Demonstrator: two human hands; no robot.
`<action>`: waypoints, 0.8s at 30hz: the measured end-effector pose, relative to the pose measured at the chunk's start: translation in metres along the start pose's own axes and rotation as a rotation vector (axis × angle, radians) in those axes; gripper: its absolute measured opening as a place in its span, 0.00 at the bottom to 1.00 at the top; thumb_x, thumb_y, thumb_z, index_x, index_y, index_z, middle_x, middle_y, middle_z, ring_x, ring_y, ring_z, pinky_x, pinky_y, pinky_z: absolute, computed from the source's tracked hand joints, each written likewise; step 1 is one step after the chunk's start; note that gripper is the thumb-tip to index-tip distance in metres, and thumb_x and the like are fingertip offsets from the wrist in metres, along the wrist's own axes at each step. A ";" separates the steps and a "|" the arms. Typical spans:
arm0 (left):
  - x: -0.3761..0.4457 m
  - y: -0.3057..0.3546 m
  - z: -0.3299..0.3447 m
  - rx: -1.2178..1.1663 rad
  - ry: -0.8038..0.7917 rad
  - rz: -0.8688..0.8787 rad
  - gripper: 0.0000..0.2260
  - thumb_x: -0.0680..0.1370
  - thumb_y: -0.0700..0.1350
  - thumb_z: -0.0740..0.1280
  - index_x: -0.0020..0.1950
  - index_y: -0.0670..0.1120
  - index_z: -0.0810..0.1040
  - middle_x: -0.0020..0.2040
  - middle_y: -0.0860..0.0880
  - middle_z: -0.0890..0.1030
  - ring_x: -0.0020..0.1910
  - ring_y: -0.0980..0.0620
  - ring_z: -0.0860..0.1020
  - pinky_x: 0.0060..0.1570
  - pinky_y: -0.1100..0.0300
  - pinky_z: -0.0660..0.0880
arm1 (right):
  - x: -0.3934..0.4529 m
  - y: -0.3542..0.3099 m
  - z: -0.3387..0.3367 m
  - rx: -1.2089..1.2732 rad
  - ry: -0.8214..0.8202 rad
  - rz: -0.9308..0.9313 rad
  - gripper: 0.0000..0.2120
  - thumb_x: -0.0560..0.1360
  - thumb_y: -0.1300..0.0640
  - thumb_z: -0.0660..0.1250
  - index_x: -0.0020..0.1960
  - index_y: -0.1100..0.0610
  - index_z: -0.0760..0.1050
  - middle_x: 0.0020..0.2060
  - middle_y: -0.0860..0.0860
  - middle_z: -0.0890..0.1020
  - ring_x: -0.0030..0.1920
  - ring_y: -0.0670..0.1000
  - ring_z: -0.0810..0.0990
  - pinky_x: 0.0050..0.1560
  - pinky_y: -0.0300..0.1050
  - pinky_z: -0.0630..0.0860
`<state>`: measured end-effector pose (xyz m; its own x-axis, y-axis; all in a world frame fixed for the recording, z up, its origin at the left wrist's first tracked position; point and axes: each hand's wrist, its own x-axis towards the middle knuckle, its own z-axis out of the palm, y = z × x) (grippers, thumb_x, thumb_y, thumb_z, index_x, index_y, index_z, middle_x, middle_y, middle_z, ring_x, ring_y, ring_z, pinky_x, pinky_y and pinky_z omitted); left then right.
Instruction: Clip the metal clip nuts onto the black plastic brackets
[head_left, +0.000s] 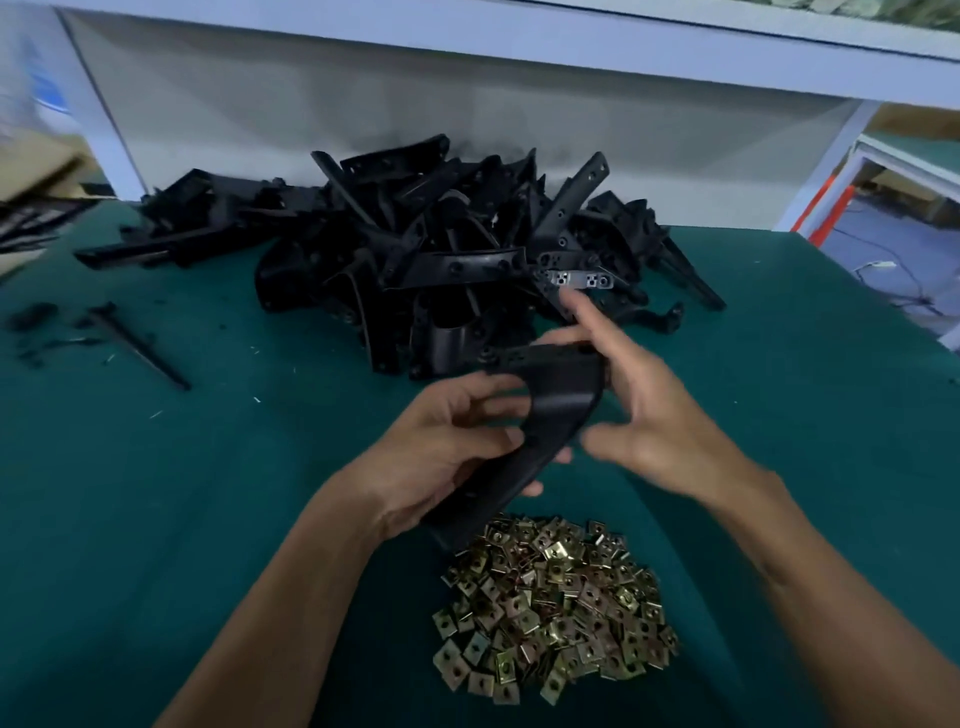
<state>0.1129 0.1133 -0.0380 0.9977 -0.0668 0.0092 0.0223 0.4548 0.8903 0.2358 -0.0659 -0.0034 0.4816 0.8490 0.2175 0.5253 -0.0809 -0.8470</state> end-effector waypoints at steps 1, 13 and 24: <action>0.000 0.003 0.001 0.059 0.056 0.005 0.14 0.77 0.30 0.64 0.57 0.44 0.81 0.57 0.46 0.84 0.52 0.35 0.84 0.39 0.53 0.83 | 0.000 -0.002 -0.001 0.110 0.038 0.020 0.41 0.68 0.66 0.70 0.79 0.52 0.64 0.64 0.52 0.79 0.61 0.50 0.81 0.62 0.48 0.77; 0.010 0.023 0.023 1.439 0.515 0.155 0.20 0.83 0.61 0.47 0.38 0.52 0.65 0.39 0.54 0.73 0.41 0.47 0.73 0.47 0.47 0.69 | 0.024 -0.013 0.044 0.328 0.486 0.214 0.11 0.77 0.56 0.73 0.55 0.62 0.84 0.50 0.54 0.87 0.56 0.53 0.85 0.63 0.54 0.79; 0.003 -0.022 -0.017 1.645 0.728 0.261 0.21 0.84 0.58 0.50 0.35 0.49 0.61 0.37 0.52 0.67 0.42 0.43 0.73 0.45 0.47 0.68 | -0.074 0.024 0.010 -0.242 0.054 0.379 0.17 0.73 0.53 0.76 0.61 0.47 0.82 0.50 0.41 0.76 0.49 0.46 0.77 0.53 0.40 0.72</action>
<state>0.1168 0.1180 -0.0653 0.8004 0.4184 0.4294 0.2500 -0.8839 0.3952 0.2061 -0.1255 -0.0447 0.7044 0.7076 -0.0556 0.4503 -0.5061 -0.7355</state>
